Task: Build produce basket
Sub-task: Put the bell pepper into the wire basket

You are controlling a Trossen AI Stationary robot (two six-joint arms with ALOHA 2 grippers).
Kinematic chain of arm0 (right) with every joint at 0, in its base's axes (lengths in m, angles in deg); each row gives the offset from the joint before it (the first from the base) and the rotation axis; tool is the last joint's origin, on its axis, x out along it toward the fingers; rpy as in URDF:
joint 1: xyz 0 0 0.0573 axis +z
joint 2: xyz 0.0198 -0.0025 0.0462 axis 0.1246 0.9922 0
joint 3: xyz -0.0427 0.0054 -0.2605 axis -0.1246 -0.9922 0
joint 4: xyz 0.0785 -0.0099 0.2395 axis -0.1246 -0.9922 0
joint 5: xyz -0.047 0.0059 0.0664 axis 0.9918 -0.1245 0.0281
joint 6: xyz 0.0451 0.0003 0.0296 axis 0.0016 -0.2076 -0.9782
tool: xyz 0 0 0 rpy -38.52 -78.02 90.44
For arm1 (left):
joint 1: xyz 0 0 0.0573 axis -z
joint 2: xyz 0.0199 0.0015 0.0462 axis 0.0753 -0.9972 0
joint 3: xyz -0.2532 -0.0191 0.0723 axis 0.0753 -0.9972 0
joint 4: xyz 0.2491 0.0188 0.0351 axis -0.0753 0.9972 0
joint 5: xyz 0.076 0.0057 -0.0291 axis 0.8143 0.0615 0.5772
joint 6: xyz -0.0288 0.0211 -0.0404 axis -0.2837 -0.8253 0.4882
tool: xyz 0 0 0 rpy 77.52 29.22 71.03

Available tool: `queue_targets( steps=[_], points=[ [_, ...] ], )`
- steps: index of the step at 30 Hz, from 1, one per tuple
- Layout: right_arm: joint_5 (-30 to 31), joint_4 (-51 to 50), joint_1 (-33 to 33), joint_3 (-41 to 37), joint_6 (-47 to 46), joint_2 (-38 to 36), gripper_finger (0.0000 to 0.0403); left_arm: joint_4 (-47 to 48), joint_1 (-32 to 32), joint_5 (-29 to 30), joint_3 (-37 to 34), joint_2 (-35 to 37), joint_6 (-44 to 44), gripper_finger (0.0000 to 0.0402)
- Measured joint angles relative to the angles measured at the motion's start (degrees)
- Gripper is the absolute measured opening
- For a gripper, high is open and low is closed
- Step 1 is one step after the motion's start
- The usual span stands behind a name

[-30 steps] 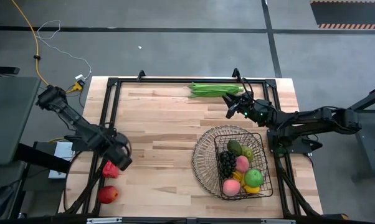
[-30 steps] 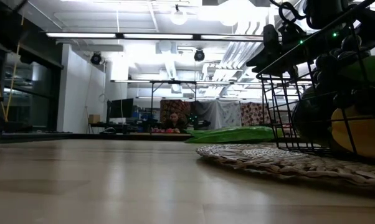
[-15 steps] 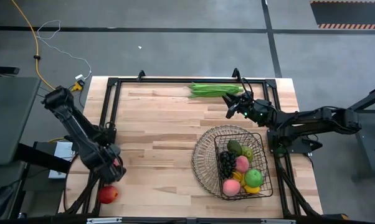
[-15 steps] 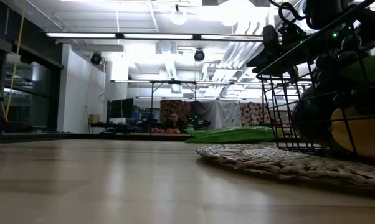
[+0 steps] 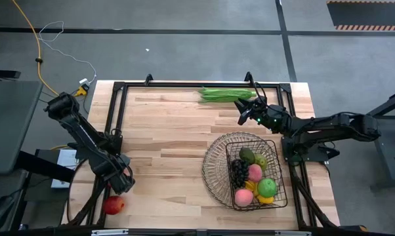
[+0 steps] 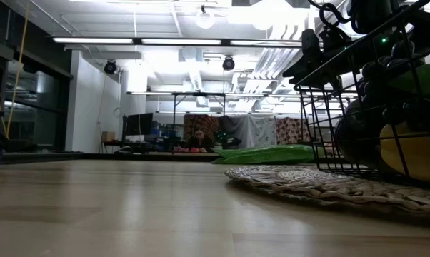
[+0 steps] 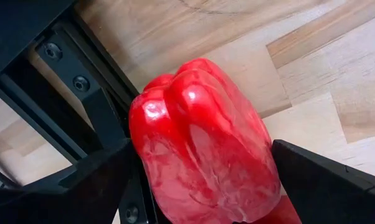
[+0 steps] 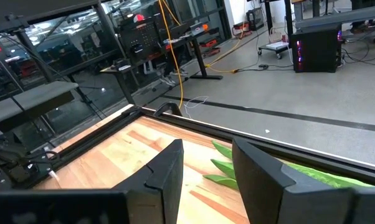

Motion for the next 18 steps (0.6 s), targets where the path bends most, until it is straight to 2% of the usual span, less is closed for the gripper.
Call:
queue_targets(
  steps=[13, 18],
  points=[
    [0.0, 0.0, 0.0, 0.0, 0.0, 0.0, 0.0129, -1.5, -1.5, 0.6, -0.7, -0.1, -3.6, 0.0366],
    [0.0, -0.1, 0.0, 0.0, 0.0, 0.0, 0.0129, -2.6, -2.6, 1.1, -0.8, -0.3, -5.8, 0.0346]
  ],
)
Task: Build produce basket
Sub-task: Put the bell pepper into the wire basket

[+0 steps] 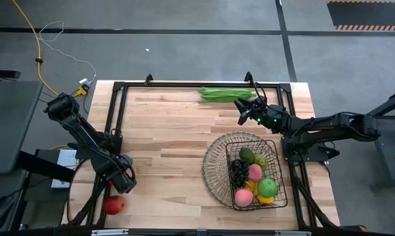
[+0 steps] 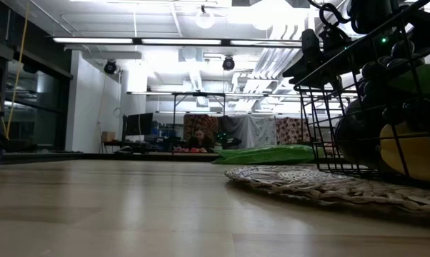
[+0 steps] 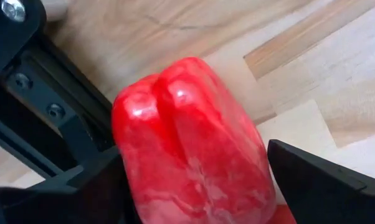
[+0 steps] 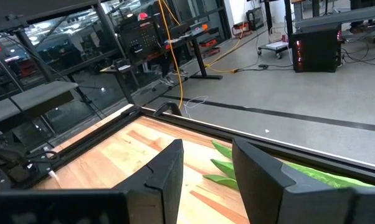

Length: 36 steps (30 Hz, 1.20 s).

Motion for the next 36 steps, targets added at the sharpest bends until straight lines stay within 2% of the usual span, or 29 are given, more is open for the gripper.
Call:
queue_targets(
  steps=[7, 12, 16, 19, 22, 24, 27, 30, 33, 36],
  points=[
    [0.0, 0.0, 0.0, 0.0, 0.0, 0.0, 0.0129, 0.1, -2.7, 1.4, 0.0, 0.0, -4.2, 0.0281],
    [0.0, 0.0, 0.0, 0.0, -0.1, 0.0, 0.0129, -0.3, -6.9, 6.2, 1.8, 0.0, -12.1, 0.0268],
    [0.0, 0.0, 0.0, 0.0, -0.1, 0.0, 0.0129, -0.7, -12.2, 15.1, 6.2, 0.1, -25.8, 0.0273],
    [0.0, 0.0, 0.0, 0.0, -0.2, 0.0, 0.0129, -3.2, -16.7, 23.2, 9.9, 0.1, -39.8, 0.0273],
    [0.0, 0.0, 0.0, 0.0, -0.2, 0.0, 0.0129, -12.0, -21.6, 29.3, 11.7, 0.1, -58.0, 0.0273],
    [0.0, -0.1, 0.0, 0.0, 0.0, 0.0, 0.0129, -19.4, -25.0, 30.8, 11.7, 0.1, -69.8, 0.0273],
    [-1.6, -1.0, 0.0, 0.0, 0.9, 0.0, 0.0129, -30.1, -30.4, 30.7, 11.1, 0.1, -86.2, 0.0273],
    [-3.7, -1.5, 0.0, 0.0, 3.1, 0.0, 0.0129, -44.7, -36.7, 27.0, 7.5, 0.1, -97.2, 0.0273],
    [-5.1, -1.9, 0.0, 0.0, 3.0, 0.0, 0.0129, -59.3, -43.0, 19.2, 3.6, 0.1, -102.0, 0.0273],
    [-5.6, -1.9, 0.0, 0.0, 4.1, 0.0, 0.0129, -73.6, -48.2, 12.0, -1.2, 0.1, -103.1, 0.0273]
  ],
)
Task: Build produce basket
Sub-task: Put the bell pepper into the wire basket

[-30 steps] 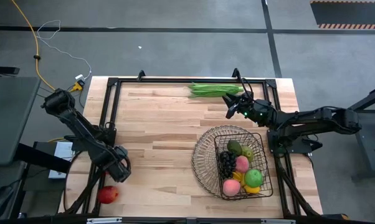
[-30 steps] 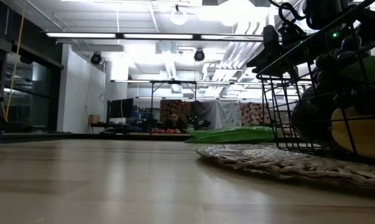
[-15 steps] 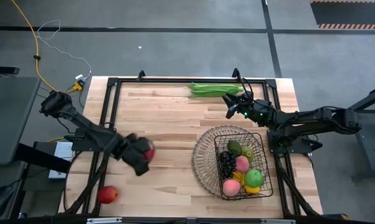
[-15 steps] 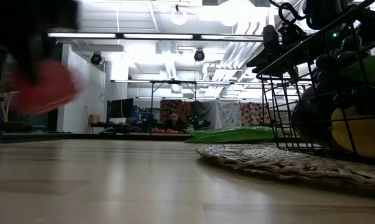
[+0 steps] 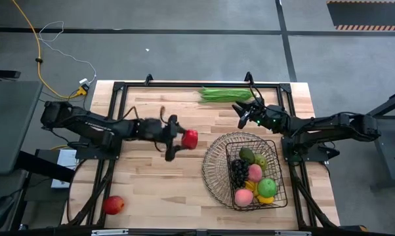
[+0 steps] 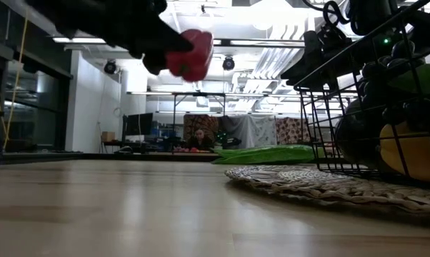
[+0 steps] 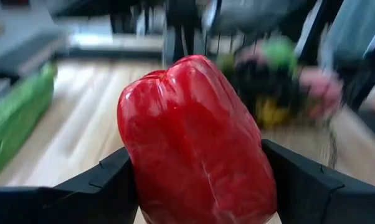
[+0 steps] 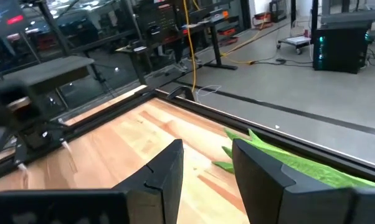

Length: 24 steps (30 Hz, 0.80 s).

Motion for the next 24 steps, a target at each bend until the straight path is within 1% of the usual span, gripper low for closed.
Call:
queue_targets(
  steps=[4, 6, 8, 13, 21, 24],
  points=[
    [-3.1, -0.2, 0.0, 0.0, 1.3, 0.0, 0.0129, -19.1, -4.1, -5.6, -7.2, 0.0, 1.3, 0.0273],
    [-5.9, -0.2, 0.0, 0.0, 2.3, 0.0, 0.0129, -26.5, -5.3, -6.4, -10.4, 0.0, 2.7, 0.0273],
    [-9.0, -0.2, 0.0, 0.0, 3.4, 0.0, 0.0129, -30.9, -5.8, -6.3, -13.0, 0.0, 3.6, 0.0273],
    [-16.6, -0.2, 0.1, 0.0, 5.1, 0.0, 0.0129, -32.4, -5.8, -5.2, -15.1, 0.0, 4.0, 0.0273],
    [-17.7, 1.8, 1.0, 0.0, 6.0, 0.0, 0.0129, -32.2, -5.8, -5.0, -14.6, 0.0, 3.0, 0.0273],
    [-19.6, 5.7, 2.9, 0.0, 7.5, 0.8, 0.0129, -32.5, -5.8, -3.5, -14.6, 0.0, 2.9, 0.0273]
  ],
)
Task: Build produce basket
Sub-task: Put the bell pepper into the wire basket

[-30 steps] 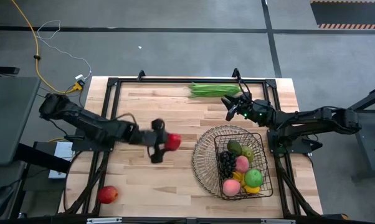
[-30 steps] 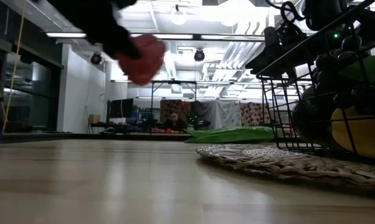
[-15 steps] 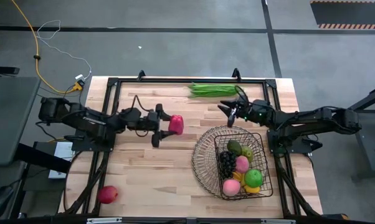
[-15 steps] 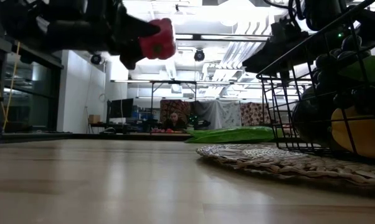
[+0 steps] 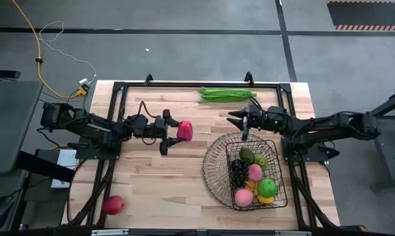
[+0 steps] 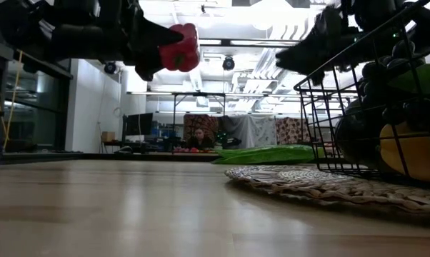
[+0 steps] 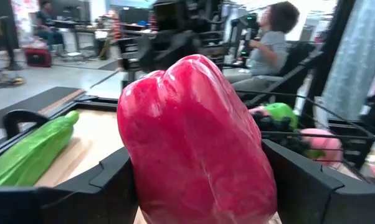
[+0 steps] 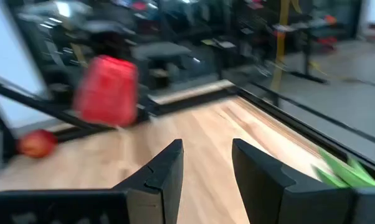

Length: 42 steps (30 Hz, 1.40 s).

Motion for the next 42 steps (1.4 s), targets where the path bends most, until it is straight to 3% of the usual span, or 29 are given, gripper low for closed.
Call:
queue_targets(
  steps=[8, 11, 21, 25, 30, 35, 38, 42],
  points=[
    [-1.7, 14.8, 3.6, 0.0, 2.3, 7.5, 0.013, 0.0, 0.0, 2.0, 0.0, 0.0, 0.0, 0.0273],
    [-1.2, 16.0, 3.0, 0.7, 0.8, 9.8, 0.0144, 0.0, 0.0, 2.0, 0.0, 0.0, 0.0, 0.0273],
    [-1.4, 7.3, 5.2, 12.4, -0.7, 19.0, 0.0281, 0.0, 0.1, 1.6, 0.0, 0.0, 0.0, 0.0273],
    [-1.4, 5.4, 6.6, 18.3, 1.6, 24.5, 0.0315, 0.0, 0.1, 1.6, 0.0, 0.0, 0.0, 0.0273],
    [-1.8, 4.0, 7.0, 26.0, 1.2, 30.8, 0.0323, 0.3, 0.1, 1.6, 0.0, 0.0, 0.0, 0.0273],
    [-7.3, 2.3, 6.9, 31.5, -0.8, 36.2, 0.0323, 2.1, 0.6, 1.4, -0.1, 0.0, -2.5, 0.0273],
    [-10.8, 2.4, 7.0, 33.7, -1.7, 38.3, 0.0323, 2.9, 1.5, 3.7, -0.1, 0.0, -4.4, 0.0273],
    [-9.5, 1.3, 7.0, 35.6, -1.7, 39.4, 0.0323, 2.4, 2.6, 6.6, 0.1, 0.0, -6.8, 0.0273]
  ],
)
